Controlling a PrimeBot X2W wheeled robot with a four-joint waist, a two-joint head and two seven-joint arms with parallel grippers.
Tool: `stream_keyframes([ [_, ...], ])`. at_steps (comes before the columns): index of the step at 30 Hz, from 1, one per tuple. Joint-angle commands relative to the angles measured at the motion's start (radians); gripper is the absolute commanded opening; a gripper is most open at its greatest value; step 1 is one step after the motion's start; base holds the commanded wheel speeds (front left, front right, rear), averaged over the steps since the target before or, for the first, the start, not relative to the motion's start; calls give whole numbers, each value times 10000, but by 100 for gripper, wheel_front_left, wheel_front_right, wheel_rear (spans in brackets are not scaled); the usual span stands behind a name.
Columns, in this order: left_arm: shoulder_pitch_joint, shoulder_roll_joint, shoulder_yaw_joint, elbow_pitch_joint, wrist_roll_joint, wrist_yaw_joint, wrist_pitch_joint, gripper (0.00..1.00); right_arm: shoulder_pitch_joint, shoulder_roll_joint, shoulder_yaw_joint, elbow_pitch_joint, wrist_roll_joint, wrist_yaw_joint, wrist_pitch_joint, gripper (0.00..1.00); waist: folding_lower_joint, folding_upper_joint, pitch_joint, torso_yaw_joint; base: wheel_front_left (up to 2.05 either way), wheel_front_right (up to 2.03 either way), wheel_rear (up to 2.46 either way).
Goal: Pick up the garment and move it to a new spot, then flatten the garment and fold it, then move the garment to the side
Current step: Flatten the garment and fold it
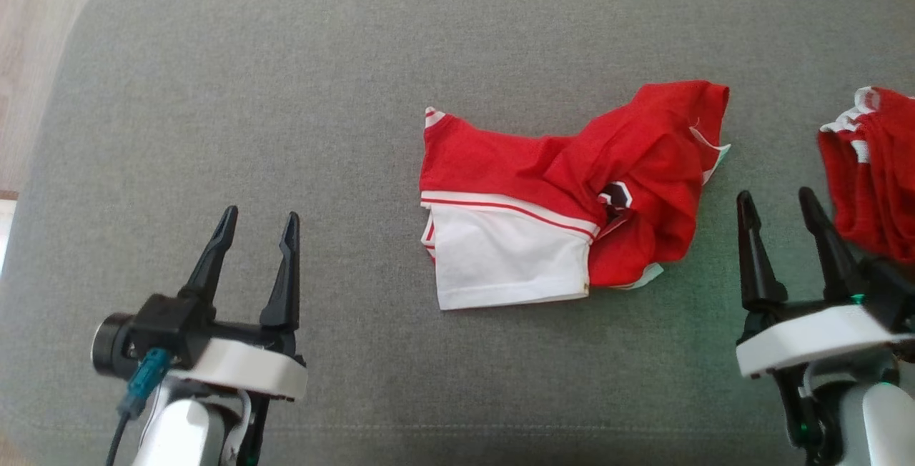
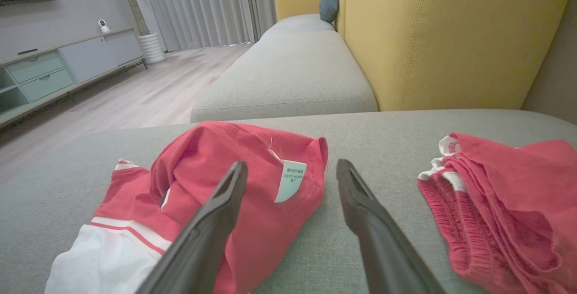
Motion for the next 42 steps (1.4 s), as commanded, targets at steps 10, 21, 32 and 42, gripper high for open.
stream_keyframes([
  [10, -900, 143, 140, -399, -12, 5, -70, 100, -1894, -1040, -332, 1559, 448, -7, 426, 100, 0, 0, 752, 347, 0, 0, 0],
  [21, -1316, 100, 133, -202, -38, -112, -136, 100, -4078, -1597, 416, 4177, 1172, -7, 2070, 100, 0, 0, 1290, 620, 0, 0, 0],
  [32, -1456, 3, 132, -164, 9, -177, -150, 100, -4847, -1794, 1355, 5880, 1524, -7, 2753, 0, 0, 0, 1432, 695, 0, 0, 0],
  [42, -1248, -110, 234, -148, 92, -157, -152, 100, -3657, -1593, 530, 4468, 1391, -7, 1935, 0, 0, 0, 1063, 630, 0, 0, 0],
])
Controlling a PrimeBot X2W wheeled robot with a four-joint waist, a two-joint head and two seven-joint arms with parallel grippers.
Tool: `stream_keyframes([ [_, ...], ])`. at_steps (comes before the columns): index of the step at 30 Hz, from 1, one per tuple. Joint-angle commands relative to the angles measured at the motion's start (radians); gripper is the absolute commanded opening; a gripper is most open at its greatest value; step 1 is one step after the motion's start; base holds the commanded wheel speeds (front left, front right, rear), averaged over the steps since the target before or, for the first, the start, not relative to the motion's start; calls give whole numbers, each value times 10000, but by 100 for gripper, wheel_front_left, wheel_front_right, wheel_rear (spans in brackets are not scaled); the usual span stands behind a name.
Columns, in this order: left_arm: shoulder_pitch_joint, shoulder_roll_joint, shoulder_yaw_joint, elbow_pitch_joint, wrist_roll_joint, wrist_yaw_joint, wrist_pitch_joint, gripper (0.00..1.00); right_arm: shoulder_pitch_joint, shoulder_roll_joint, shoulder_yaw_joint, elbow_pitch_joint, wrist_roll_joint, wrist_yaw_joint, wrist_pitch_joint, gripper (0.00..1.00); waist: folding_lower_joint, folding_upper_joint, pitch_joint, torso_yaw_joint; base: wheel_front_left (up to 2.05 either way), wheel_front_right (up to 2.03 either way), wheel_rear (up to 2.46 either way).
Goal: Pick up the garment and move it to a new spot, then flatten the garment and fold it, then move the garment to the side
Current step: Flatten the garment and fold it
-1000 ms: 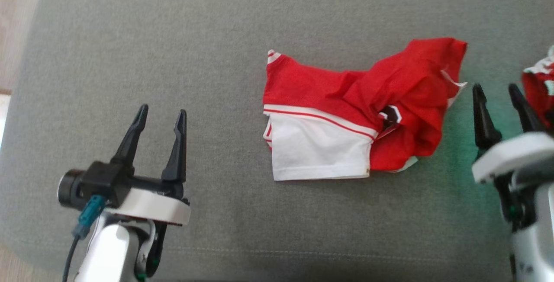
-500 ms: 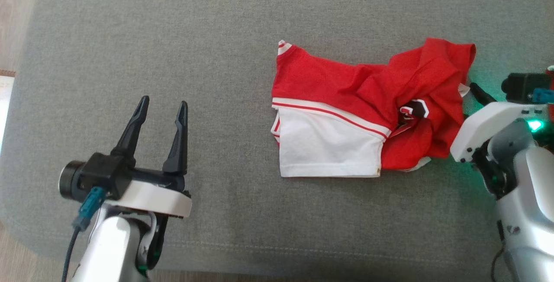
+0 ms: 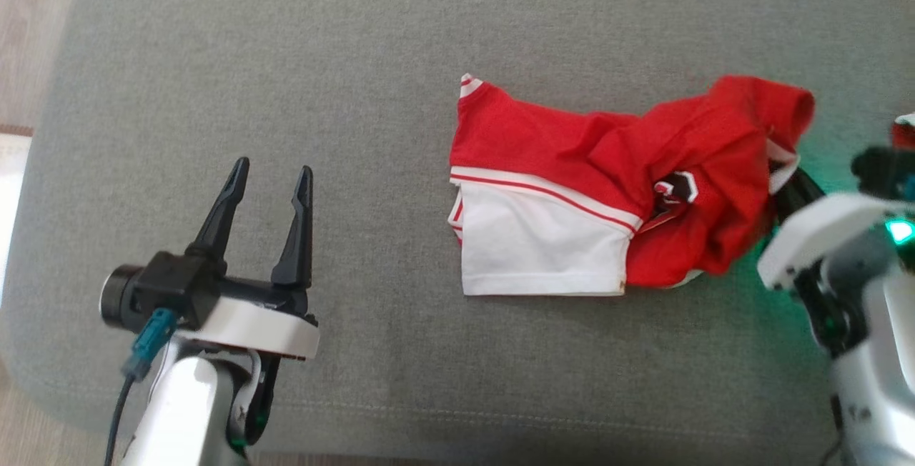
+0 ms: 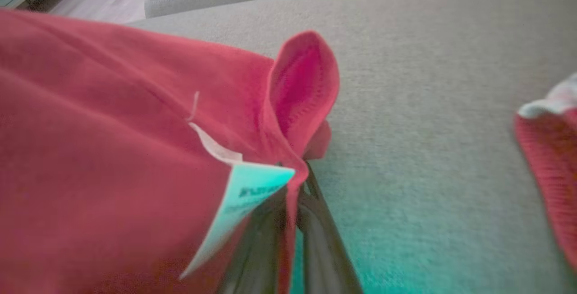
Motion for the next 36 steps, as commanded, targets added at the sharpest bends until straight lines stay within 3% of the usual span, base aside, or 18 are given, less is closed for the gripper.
stream_keyframes([
  [1, -176, 76, 419, -293, 59, 29, -121, 100, 21, -50, 83, -482, -51, -7, -68, 0, 0, 0, -75, -51, 0, 0, 0],
  [10, -55, 42, 418, -273, 116, -11, -121, 100, 2204, 169, -1268, -3631, -148, -7, 1258, 0, 0, 0, -276, -147, 0, 0, 0],
  [17, 43, 18, 423, -186, 121, -15, -122, 100, 3532, 853, -1682, -4149, -68, -7, 1721, 0, 0, 0, -438, -132, 0, 0, 0],
  [18, 62, 20, 425, -163, 119, -16, -122, 100, 3621, 929, -1663, -4136, -75, -7, 1643, 20, 0, 0, -473, -137, 0, 0, 0],
  [19, 88, 25, 428, -143, 119, -13, -122, 100, 3684, 1000, -1657, -4101, -78, -7, 1541, 82, 0, 0, -517, -147, 0, 0, 0],
  [20, 122, 27, 428, -124, 119, -7, -122, 100, 3728, 1070, -1671, -4098, -112, -7, 1357, 100, 0, 0, -573, -158, 0, 0, 0],
  [28, 392, 117, 470, -91, 87, 79, -122, 100, 4194, 1468, -1778, -4703, -857, -7, -657, 100, 0, 0, -864, -261, 0, 0, 0],
  [36, 600, 231, 558, -154, 10, 225, -70, 100, 4182, 1539, -612, -5934, -1732, -7, -2167, 100, 0, 0, -1058, -418, 0, 0, 0],
])
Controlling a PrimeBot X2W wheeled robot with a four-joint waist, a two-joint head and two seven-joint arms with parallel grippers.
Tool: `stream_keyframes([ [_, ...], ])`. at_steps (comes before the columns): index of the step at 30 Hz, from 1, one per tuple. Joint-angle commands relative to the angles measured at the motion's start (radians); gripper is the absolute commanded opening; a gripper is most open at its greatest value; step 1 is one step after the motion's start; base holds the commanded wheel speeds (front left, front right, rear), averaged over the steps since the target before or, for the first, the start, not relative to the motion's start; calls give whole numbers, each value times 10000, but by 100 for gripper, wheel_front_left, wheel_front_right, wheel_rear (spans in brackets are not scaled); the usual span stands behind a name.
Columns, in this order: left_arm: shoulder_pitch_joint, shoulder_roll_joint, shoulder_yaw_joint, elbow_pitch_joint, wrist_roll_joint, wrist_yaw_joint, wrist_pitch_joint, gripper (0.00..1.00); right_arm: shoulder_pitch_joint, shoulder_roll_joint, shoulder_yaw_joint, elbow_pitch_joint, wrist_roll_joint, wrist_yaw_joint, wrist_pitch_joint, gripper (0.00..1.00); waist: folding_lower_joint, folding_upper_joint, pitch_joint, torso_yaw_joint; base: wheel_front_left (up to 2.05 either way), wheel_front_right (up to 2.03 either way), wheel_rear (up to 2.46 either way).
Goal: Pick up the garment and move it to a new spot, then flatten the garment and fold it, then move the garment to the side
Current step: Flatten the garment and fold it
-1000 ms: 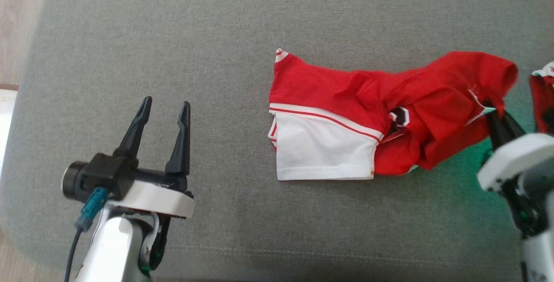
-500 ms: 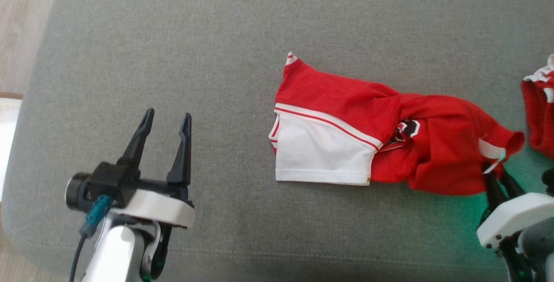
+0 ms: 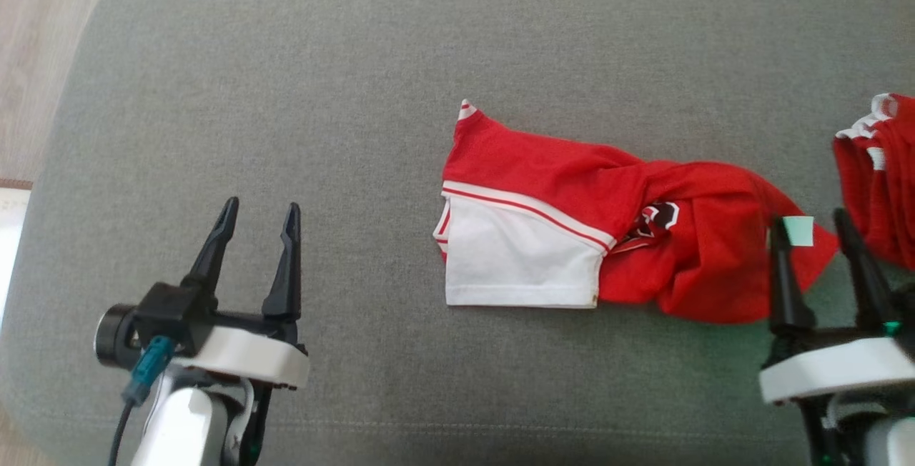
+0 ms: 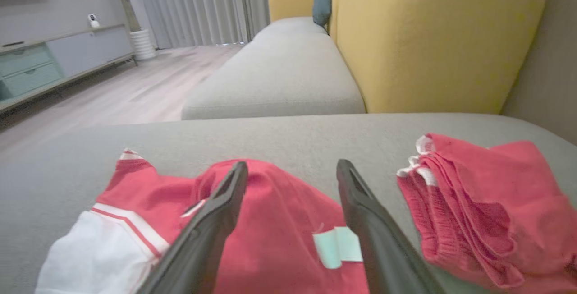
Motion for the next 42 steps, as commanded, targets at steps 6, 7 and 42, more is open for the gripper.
stream_keyframes([
  [6, 55, 226, 322, -435, -25, 114, 38, 100, -228, -67, 943, -643, -167, -7, -178, 100, 0, 0, -206, -58, 0, 0, 0],
  [7, 82, 231, 314, -461, -30, 128, 61, 100, -218, -65, 1023, -668, -181, -7, -181, 100, 0, 0, -223, -65, 0, 0, 0],
  [42, -990, -534, -2278, 908, -1214, -1323, 2718, 100, -504, -55, 1260, -542, -37, -7, -54, 100, 0, 0, 362, -472, 0, 0, 0],
])
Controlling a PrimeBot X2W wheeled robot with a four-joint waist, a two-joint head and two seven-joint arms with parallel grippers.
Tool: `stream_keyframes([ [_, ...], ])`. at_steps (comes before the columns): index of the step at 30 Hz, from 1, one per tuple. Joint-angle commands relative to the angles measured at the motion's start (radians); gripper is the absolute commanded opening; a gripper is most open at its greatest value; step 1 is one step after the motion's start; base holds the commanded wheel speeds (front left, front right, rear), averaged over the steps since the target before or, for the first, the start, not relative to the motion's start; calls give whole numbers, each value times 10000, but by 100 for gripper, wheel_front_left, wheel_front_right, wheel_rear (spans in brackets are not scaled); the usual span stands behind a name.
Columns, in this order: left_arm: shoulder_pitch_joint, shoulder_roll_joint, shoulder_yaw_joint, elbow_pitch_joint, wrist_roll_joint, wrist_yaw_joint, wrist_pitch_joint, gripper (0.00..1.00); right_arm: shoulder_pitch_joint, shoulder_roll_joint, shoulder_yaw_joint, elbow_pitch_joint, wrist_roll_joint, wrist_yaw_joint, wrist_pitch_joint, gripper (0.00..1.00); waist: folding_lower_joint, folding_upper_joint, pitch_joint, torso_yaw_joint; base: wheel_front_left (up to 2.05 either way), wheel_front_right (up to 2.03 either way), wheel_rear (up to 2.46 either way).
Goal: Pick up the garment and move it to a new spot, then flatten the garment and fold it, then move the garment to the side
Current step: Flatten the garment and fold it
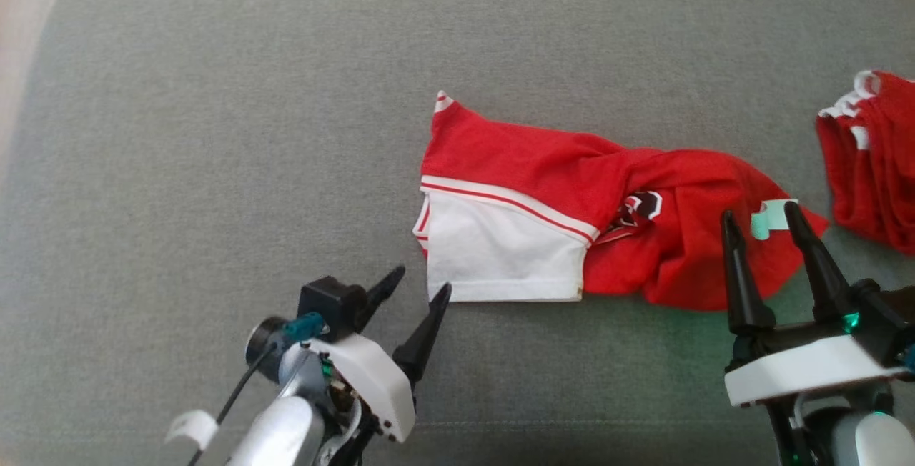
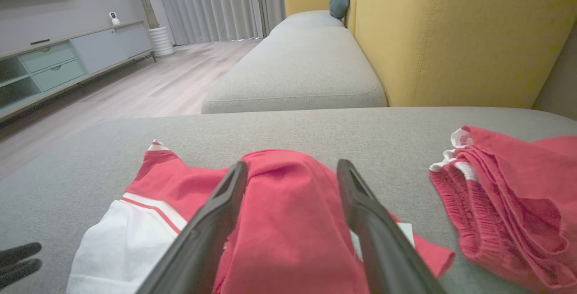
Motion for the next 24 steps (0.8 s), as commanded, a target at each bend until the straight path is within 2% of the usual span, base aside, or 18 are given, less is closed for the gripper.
stream_keyframes([
  [1, -504, -14, 233, 38, -226, -53, 161, 100, -434, -57, 251, -355, -22, -7, -11, 100, 0, 0, 76, -143, 0, 0, 0],
  [12, -1209, -120, -113, 1601, -1139, -219, 240, 100, -419, -57, 197, -416, 68, -7, 37, 100, 0, 0, 167, -414, 0, 0, 0],
  [13, -1244, -120, -150, 1691, -1225, -229, 204, 0, -417, -57, 186, -412, 107, -7, 45, 100, 0, 0, 160, -432, 0, 0, 0],
  [18, -1308, 65, -31, 1667, -1380, -223, -316, 0, -353, -57, 86, -441, 191, -7, 65, 100, 0, 0, 69, -438, 0, 0, 0],
  [24, -995, 676, 647, 503, -1331, 332, -914, 0, -151, -57, -231, -435, 358, -7, 108, 100, 0, 0, -84, -328, 0, 0, 0],
])
